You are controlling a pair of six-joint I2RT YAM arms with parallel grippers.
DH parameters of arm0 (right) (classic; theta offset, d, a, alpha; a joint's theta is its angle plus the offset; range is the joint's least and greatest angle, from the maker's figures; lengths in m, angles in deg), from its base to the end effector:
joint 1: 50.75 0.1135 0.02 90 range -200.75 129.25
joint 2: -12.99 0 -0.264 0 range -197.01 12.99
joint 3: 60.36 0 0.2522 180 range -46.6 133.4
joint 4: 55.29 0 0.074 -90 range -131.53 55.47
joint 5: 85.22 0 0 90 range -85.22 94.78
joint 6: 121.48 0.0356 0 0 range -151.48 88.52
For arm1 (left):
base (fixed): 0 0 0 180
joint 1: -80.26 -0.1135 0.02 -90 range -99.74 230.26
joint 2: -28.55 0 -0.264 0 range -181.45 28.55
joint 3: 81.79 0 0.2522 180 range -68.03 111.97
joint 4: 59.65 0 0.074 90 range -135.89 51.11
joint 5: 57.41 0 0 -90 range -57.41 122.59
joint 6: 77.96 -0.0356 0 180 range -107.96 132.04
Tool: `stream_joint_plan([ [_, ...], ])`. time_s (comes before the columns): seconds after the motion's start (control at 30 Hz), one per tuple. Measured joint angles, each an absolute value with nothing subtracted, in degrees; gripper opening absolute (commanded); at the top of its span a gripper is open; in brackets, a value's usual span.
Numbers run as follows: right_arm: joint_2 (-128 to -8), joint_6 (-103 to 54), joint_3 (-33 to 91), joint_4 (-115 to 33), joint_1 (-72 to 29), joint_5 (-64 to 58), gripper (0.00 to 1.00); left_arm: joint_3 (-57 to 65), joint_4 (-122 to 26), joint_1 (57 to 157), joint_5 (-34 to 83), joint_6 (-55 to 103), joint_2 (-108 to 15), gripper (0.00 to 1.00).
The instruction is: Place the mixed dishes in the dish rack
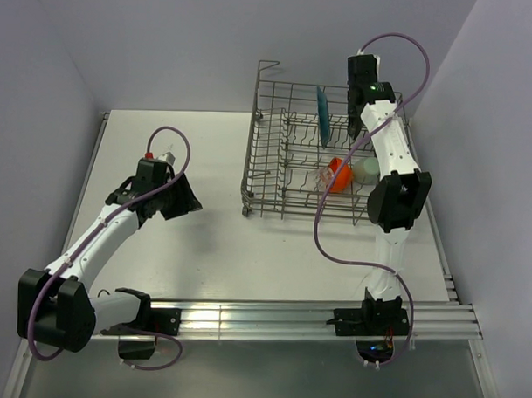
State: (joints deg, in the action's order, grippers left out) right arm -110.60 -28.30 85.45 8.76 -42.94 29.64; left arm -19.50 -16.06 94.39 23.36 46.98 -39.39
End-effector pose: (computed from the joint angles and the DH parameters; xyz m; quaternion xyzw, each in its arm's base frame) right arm 0.4763 0.0502 0.3579 0.0518 0.8944 -0.1574 0.4155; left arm 0.2343 -0.0649 0.2507 -0.1412 0.9241 -0.2128 0.2845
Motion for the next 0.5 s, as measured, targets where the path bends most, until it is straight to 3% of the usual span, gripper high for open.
stream_joint_plan([
  [0.5, -113.3, -28.1, 85.4, 9.2, -42.9, 29.8, 0.0, -19.5, -16.0, 94.4, 23.4, 47.0, -39.4, 0.55],
])
